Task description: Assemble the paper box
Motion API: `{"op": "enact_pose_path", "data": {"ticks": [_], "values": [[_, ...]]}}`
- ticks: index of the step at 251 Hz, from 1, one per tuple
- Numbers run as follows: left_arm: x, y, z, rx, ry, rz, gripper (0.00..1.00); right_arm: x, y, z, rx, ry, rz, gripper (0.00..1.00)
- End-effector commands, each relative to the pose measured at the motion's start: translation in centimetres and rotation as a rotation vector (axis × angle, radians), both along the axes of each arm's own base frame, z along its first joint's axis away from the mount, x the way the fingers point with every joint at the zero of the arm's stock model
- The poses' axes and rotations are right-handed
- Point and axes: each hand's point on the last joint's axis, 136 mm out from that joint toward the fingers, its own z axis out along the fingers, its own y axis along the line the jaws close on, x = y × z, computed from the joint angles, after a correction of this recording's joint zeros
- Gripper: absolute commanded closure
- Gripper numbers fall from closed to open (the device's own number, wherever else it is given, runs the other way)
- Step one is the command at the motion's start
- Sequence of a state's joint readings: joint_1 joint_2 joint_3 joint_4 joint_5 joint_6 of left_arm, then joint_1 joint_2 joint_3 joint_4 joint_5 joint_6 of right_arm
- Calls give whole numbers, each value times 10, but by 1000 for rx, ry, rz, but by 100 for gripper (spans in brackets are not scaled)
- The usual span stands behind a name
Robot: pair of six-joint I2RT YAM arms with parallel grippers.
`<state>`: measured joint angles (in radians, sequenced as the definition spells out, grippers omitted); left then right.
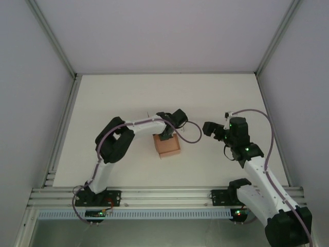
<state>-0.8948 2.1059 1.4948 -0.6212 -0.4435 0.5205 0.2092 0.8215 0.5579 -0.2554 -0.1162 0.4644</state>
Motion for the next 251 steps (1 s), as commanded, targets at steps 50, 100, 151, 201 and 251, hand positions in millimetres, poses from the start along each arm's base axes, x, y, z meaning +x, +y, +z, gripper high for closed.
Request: {"op": "enact_pose_path", "data": {"ticks": [50,100,151,201,251], "values": [[-16,8,33,-49,40,-79,32,3,7,1,51,0,42,1],[-30,-5,78,-192,43,-147,0,10,10,7,28,-35,70,1],[-39,-16,119,-365,-12,-194,1,24,16,11,-13,-65,116,1],[-16,-2,182,-676,-175,22,0,47,69,29,-97,-172,464,1],[2,87,236,-1161,-208,548,0,61,145,1,-285,-101,976,8]]}}
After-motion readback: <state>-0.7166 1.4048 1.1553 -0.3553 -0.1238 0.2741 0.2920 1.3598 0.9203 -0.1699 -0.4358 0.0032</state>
